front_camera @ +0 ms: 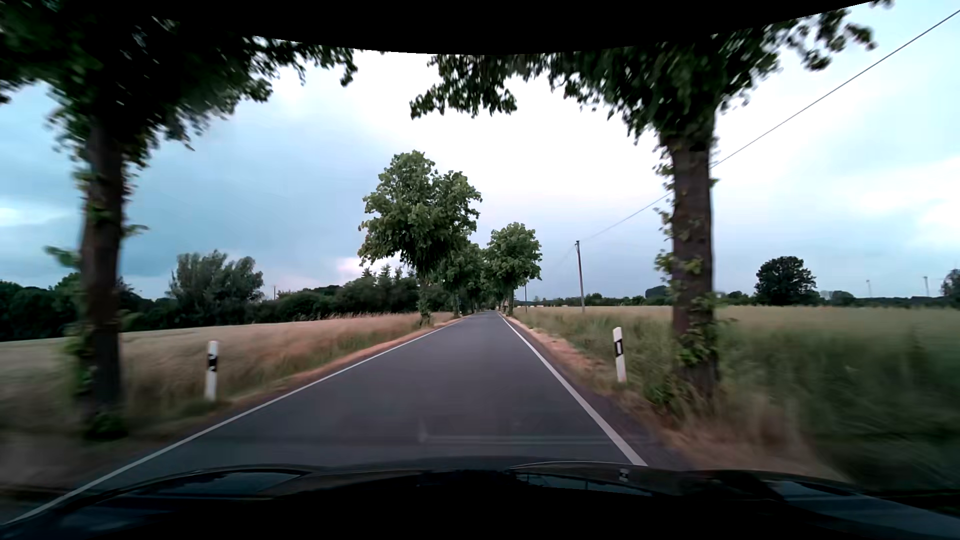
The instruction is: Follow the waypoints while adhering to traffic rules and regulations
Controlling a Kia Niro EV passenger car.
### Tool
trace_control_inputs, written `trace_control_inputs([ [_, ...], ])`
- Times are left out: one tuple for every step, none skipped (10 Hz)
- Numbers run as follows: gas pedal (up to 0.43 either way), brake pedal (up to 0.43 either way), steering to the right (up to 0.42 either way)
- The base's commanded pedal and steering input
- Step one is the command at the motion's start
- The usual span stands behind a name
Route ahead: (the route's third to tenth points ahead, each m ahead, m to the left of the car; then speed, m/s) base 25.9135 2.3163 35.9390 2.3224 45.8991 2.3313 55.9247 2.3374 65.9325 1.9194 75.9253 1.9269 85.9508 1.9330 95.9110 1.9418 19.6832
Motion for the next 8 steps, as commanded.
trace_control_inputs([
  [0.209,0.000,-0.003],
  [0.209,0.000,-0.002],
  [0.209,0.000,-0.002],
  [0.209,0.000,-0.002],
  [0.209,0.000,-0.002],
  [0.209,0.000,-0.002],
  [0.209,0.000,-0.002],
  [0.209,0.000,-0.002],
])
